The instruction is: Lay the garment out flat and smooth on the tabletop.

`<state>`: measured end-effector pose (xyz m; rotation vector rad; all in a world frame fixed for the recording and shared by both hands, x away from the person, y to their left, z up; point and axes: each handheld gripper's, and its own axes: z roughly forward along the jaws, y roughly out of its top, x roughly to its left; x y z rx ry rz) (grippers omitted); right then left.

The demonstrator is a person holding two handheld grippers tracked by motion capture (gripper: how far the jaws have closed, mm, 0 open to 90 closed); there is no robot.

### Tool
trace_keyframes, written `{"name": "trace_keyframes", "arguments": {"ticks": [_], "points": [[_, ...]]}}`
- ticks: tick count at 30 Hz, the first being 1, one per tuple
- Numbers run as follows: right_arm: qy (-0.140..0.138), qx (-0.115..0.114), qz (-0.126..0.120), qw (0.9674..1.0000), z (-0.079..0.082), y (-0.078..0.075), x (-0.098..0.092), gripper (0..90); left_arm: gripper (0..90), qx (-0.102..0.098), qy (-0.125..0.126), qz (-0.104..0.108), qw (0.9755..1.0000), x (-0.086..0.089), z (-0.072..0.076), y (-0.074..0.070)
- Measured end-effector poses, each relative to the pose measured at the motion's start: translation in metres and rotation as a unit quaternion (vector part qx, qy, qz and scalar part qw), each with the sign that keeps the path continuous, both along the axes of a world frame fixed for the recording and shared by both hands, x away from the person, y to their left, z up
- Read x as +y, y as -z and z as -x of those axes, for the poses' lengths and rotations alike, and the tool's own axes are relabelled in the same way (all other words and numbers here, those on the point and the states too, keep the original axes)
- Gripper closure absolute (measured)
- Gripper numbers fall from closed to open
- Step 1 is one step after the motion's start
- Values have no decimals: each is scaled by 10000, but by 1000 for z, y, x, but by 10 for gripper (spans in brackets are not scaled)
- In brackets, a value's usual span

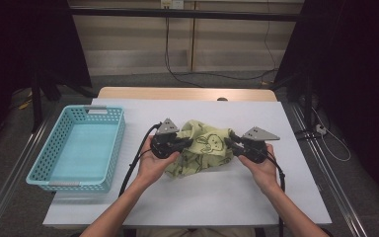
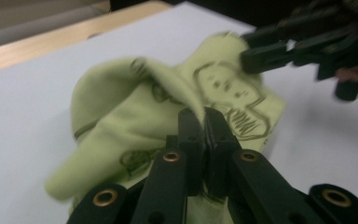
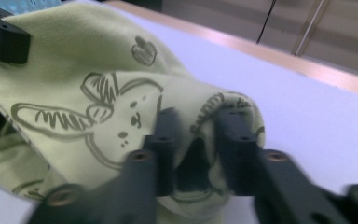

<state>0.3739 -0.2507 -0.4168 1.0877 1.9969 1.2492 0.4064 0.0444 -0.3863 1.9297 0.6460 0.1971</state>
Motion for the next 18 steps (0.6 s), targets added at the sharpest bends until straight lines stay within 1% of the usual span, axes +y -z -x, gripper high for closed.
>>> {"name": "trace_keyframes", "arguments": {"ticks": [2,3,4,6,7,8,9,10,11,12,13,14,15,16,18], "points": [[-30,-168,-103,9998,-1,-8,-3,859,874,-90,-8,183,9998,2,1,-10],[-44,-246,-139,9996,-1,-13,-4,870,874,-125,-41,225,9997,3,1,-14],[-47,-313,-178,9993,-1,-17,-5,874,873,-142,-63,316,9994,5,1,-18],[-48,-442,-315,9985,0,-27,-7,879,874,-183,-80,457,9988,8,2,-24],[-55,-554,-346,9978,1,-32,-8,882,874,-217,-68,529,9983,10,1,-27],[-46,-619,-379,9973,2,-37,-9,885,874,-182,-79,612,9979,12,1,-29],[-60,-694,-435,9966,2,-42,-9,887,874,-175,-126,633,9978,15,1,-32],[-61,-769,-453,9960,3,-47,-10,900,875,-160,-79,733,9971,16,1,-33],[-33,-861,-495,9951,5,-52,-10,900,874,-214,-125,672,9974,18,1,-36],[-45,-946,-556,9940,6,-57,-11,900,875,-235,-161,734,9969,18,2,-37],[-55,-1038,-583,9929,8,-62,-12,900,875,-218,-168,736,9969,19,3,-39],[-6,-1134,-564,9919,9,-66,-13,900,875,-209,-155,728,9970,19,4,-40],[-8,-1171,-614,9912,10,-69,-14,900,875,-247,-89,830,9962,19,3,-40],[-37,-1144,-646,9913,11,-70,-15,900,875,-245,-74,826,9963,19,3,-40],[-3,-1129,-618,9917,11,-68,-16,900,875,-225,-41,815,9964,19,3,-39]]}}
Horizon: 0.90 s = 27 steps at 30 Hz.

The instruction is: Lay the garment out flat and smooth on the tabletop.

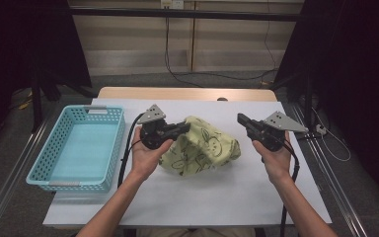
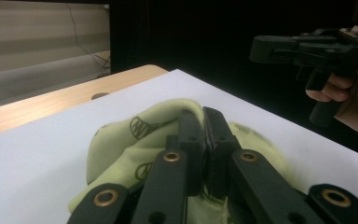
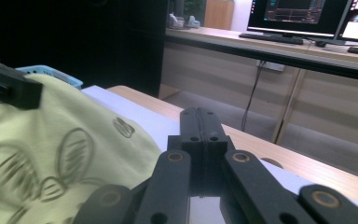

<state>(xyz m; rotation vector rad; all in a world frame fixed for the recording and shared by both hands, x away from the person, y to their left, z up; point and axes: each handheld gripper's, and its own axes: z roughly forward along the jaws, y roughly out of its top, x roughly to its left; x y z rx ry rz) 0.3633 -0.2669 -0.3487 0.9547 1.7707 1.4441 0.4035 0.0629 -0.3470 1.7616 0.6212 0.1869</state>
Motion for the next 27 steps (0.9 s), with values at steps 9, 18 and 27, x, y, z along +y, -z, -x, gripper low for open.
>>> {"name": "trace_keyframes", "arguments": {"ticks": [9,18,27], "points": [[-422,535,243,9974,-5,33,17,585,873,148,17,-268,9995,-3,0,10],[-295,1184,462,9915,-13,63,16,453,866,496,461,-955,9931,-20,5,44],[-350,1511,702,9854,-16,76,22,498,852,962,697,-1725,9778,-44,11,96]]}}
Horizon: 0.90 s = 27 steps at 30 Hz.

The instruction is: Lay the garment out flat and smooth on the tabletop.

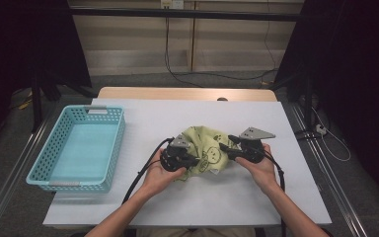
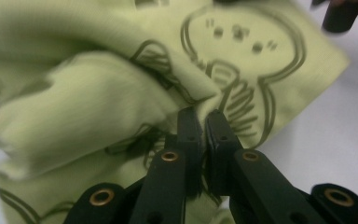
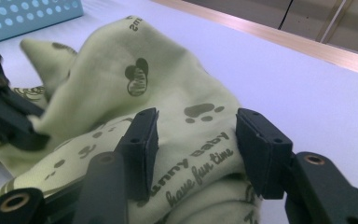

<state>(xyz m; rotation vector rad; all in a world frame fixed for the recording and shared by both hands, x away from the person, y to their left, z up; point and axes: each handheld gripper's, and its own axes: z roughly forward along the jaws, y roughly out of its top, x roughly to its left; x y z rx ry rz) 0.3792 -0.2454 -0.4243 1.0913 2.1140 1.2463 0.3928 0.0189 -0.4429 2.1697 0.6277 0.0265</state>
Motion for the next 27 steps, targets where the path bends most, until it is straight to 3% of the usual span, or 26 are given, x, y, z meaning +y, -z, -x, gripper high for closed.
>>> {"name": "trace_keyframes", "arguments": {"ticks": [3,6,8,11,14,15,17,19,20,22,23,25,27], "points": [[19,31,-56,10000,0,0,-1,508,753,-27,91,28,10000,2,-1,-3],[50,-96,-152,9998,-1,-6,-5,513,622,-213,29,234,9995,9,-1,-15],[173,-184,-253,9994,-2,-13,-10,509,523,-236,-112,484,9985,16,-4,-26],[286,-281,-400,9984,-9,-22,-15,479,454,-328,-418,874,9948,29,-13,-42],[219,-197,-411,9987,-21,-23,-13,457,409,-613,-769,1043,9897,32,-23,-51],[220,-140,-354,9990,-25,-22,-10,452,394,-586,-821,1025,9896,30,-28,-52],[108,33,-181,9998,-32,-18,-3,438,348,-738,-970,944,9881,19,-36,-50],[47,169,-135,9998,-37,-15,3,436,304,-822,-1060,717,9884,7,-45,-45],[26,214,-81,9997,-38,-12,4,437,297,-757,-1107,515,9896,2,-51,-41],[76,322,-29,9994,-39,-6,6,441,297,-719,-1283,296,9887,-6,-59,-31],[98,327,-3,9994,-39,-3,6,450,325,-659,-1278,179,9894,-7,-62,-26],[123,443,47,9989,-39,2,5,459,587,-422,-1274,166,9908,-6,-64,-19],[106,541,10,9985,-39,5,3,471,736,-456,-1290,168,9905,-3,-63,-18]]}}
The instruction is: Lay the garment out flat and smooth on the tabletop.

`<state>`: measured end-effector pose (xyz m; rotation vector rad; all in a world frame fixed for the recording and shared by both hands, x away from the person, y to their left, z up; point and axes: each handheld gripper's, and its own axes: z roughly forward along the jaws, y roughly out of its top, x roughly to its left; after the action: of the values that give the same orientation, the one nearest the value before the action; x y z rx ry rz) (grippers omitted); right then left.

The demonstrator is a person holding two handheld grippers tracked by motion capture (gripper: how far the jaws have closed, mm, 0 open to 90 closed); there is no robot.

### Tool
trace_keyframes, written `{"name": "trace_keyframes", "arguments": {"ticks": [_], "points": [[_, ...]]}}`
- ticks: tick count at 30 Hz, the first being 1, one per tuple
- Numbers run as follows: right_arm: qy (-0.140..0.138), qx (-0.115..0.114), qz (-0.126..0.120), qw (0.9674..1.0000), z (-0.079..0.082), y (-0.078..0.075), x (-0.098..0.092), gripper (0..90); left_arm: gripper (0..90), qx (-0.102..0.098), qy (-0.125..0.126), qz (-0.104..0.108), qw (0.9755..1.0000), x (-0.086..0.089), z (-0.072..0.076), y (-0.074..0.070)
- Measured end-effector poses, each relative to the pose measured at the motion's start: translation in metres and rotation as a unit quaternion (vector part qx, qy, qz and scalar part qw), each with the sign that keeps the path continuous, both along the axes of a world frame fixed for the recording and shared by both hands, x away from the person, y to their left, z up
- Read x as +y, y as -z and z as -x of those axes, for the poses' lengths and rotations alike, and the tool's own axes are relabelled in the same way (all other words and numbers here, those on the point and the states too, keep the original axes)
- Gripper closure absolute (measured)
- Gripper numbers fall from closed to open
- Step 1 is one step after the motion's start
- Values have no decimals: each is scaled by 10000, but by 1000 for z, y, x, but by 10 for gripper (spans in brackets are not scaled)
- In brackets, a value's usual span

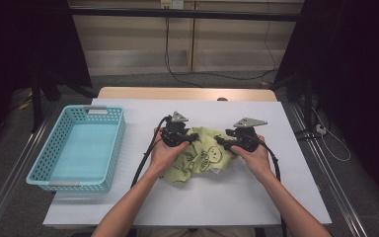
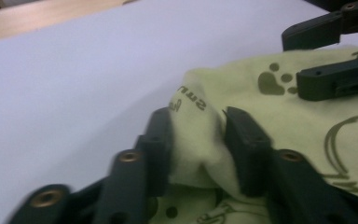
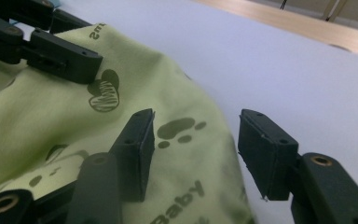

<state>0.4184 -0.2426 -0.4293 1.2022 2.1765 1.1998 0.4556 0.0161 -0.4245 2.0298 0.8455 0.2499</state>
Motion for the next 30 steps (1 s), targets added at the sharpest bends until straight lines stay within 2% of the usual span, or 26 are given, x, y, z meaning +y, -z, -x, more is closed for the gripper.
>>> {"name": "trace_keyframes", "arguments": {"ticks": [1,3,4,5,6,7,10,14,15,17,19,20,21,23,25,27,29,30], "points": [[-13,31,-4,10000,0,2,-1,490,765,22,-10,108,9999,1,1,-1],[-60,171,-38,9998,-1,5,-3,554,785,-86,95,204,9997,5,2,-9],[-68,236,-65,9997,-1,5,-2,637,788,-103,110,361,9992,7,3,-14],[-63,167,20,9998,-1,6,-2,710,791,-108,128,513,9985,9,4,-20],[-44,148,1,9999,-2,6,-1,746,792,-161,193,639,9976,10,5,-26],[-97,108,0,9999,-2,5,-1,789,793,-268,267,650,9972,12,6,-33],[-156,-153,-120,9997,-1,-5,1,861,793,-545,274,833,9947,14,8,-51],[-29,-684,-166,9975,-5,-34,-1,874,793,-844,190,1024,9910,16,7,-74],[31,-823,-208,9964,-7,-43,-1,876,792,-938,161,1102,9893,17,7,-80],[100,-1194,-226,9925,-10,-62,-4,877,792,-1076,126,1102,9880,19,10,-90],[177,-1553,-195,9875,-8,-78,-5,877,792,-1305,244,1036,9857,17,18,-94],[151,-1705,-184,9851,-6,-83,-5,877,792,-1396,351,887,9856,15,24,-94],[123,-1747,-162,9844,-3,-86,-5,877,791,-1410,468,771,9859,13,29,-91],[22,-1690,-99,9856,4,-82,-5,877,791,-1238,676,697,9875,11,39,-79],[-65,-1547,-13,9879,11,-70,-5,877,789,-998,832,511,9902,6,47,-59],[-150,-1345,15,9908,20,-54,-6,877,788,-796,1049,202,9911,1,55,-38],[-249,-1203,94,9924,30,-39,-6,877,787,-556,1225,120,9908,-2,62,-21],[-299,-1141,124,9929,35,-31,-6,877,787,-470,1301,11,9904,-3,64,-14]]}}
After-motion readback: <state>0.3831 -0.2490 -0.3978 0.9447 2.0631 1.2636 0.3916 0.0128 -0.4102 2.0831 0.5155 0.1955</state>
